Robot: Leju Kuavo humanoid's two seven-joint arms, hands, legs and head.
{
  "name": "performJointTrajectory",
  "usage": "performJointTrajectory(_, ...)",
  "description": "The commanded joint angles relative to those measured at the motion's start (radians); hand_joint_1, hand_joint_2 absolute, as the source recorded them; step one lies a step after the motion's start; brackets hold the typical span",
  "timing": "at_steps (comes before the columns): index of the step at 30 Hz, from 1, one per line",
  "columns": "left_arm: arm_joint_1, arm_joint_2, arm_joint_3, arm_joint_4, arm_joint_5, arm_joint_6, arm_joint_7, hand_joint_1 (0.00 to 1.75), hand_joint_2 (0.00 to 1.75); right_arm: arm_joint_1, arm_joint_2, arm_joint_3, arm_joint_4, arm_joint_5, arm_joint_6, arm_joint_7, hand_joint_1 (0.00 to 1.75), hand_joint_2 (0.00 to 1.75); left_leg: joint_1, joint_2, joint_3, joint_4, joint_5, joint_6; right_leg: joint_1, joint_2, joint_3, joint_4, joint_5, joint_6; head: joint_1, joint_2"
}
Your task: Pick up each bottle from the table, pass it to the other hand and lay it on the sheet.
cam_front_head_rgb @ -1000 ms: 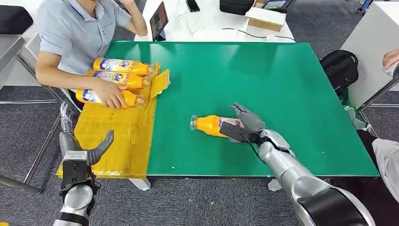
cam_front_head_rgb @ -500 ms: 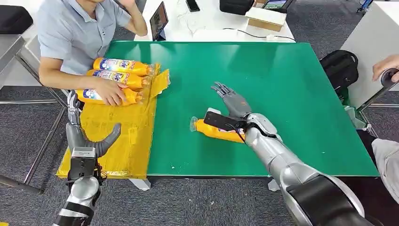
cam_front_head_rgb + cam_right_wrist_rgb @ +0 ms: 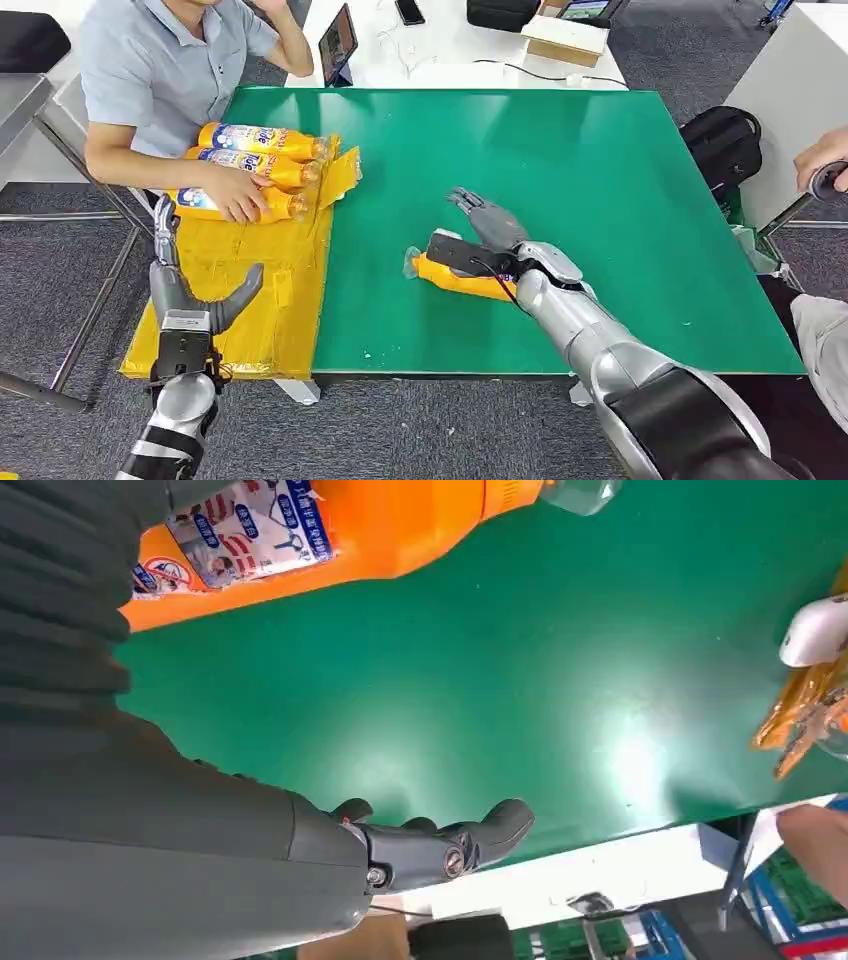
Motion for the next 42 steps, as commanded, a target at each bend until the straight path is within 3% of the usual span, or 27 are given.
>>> performJointTrajectory(1,-0.044,0.0,-0.018,0.066,0.002,-0.001,0.0,0.0,1.75,-0.066,0.005,0.035,0.086,0.001,0.021,0.015,0.0,1.75,0.001,0.001,0.001,0.001,-0.001,-0.001,0.001,0.0,0.001,0.0,0.0,-0.002,0.0,0.0)
performJointTrajectory(2,-0.043,0.003,-0.02,0.07,-0.007,0.002,0.003,0.0,1.75,-0.069,-0.005,0.054,0.096,0.003,0.117,0.079,0.0,1.75,0.002,0.002,0.001,0.001,-0.001,-0.002,0.002,0.0,0.002,0.0,-0.001,-0.003,0.0,0.0)
performJointTrajectory(4,-0.049,0.009,-0.025,0.086,-0.011,0.0,0.001,0.0,1.75,-0.057,-0.016,0.042,0.108,-0.027,0.193,0.11,0.0,1.75,0.002,0.001,0.002,0.001,-0.001,-0.002,0.002,-0.001,0.002,0.0,-0.001,-0.003,0.0,0.0)
performJointTrajectory(11,-0.088,0.025,-0.047,0.126,-0.042,0.007,0.011,0.0,1.75,-0.041,-0.033,0.032,0.125,-0.089,0.391,0.142,0.0,1.75,0.001,-0.001,0.001,0.0,0.0,-0.001,0.001,-0.003,0.002,-0.001,0.0,-0.002,0.0,0.0)
performJointTrajectory(14,-0.102,0.025,-0.059,0.111,-0.065,0.008,0.029,0.0,1.75,-0.068,-0.057,0.124,0.124,-0.011,0.388,0.183,0.0,1.75,0.002,-0.001,0.001,0.001,0.0,-0.002,0.002,-0.003,0.002,0.0,-0.001,-0.003,0.0,0.0)
performJointTrajectory(19,-0.132,0.02,-0.07,0.099,-0.093,-0.019,0.074,0.0,1.75,-0.083,-0.122,0.143,0.117,-0.03,0.503,0.196,0.0,1.75,0.001,-0.002,0.0,0.002,0.0,-0.001,0.001,-0.004,0.001,0.001,-0.001,-0.002,0.0,0.0)
performJointTrajectory(28,-0.096,0.01,-0.039,0.031,-0.12,-0.059,0.119,0.0,1.75,-0.103,-0.195,0.302,0.08,0.072,0.387,0.231,0.0,1.75,0.0,0.0,0.0,0.002,0.0,-0.001,0.001,-0.002,0.001,0.0,0.0,-0.002,0.0,0.0)
performJointTrajectory(37,-0.066,0.001,-0.014,0.014,-0.125,-0.086,0.126,0.0,1.75,-0.119,-0.277,0.392,0.051,0.065,0.434,0.227,0.0,1.75,0.0,-0.001,0.0,0.001,0.0,-0.001,0.0,-0.002,0.001,0.0,0.0,-0.001,0.0,0.0)
performJointTrajectory(38,-0.069,0.0,-0.014,0.02,-0.125,-0.086,0.126,0.0,1.75,-0.114,-0.277,0.39,0.054,0.047,0.445,0.222,0.05,1.75,0.0,0.0,0.0,0.002,-0.001,-0.001,0.0,-0.001,0.001,0.0,0.0,-0.002,0.0,0.0)
performJointTrajectory(39,-0.072,0.0,-0.016,0.029,-0.121,-0.092,0.125,0.0,1.75,-0.11,-0.28,0.4,0.055,0.046,0.451,0.22,1.47,1.75,-0.001,0.0,0.0,0.001,0.0,-0.001,0.0,-0.001,0.001,0.0,0.0,-0.001,0.0,0.0)
performJointTrajectory(40,-0.074,-0.002,-0.016,0.035,-0.12,-0.093,0.125,0.0,1.75,-0.103,-0.282,0.406,0.055,0.047,0.451,0.217,1.57,1.75,0.0,0.001,0.001,0.002,-0.001,-0.001,0.001,0.0,0.002,0.0,0.0,-0.002,0.0,0.0)
performJointTrajectory(42,-0.074,-0.002,-0.016,0.036,-0.12,-0.093,0.125,0.0,1.75,-0.098,-0.281,0.407,0.055,0.047,0.448,0.217,1.57,1.75,0.0,0.001,0.001,0.001,-0.001,-0.001,0.001,-0.001,0.002,0.0,0.0,-0.002,0.0,0.0)
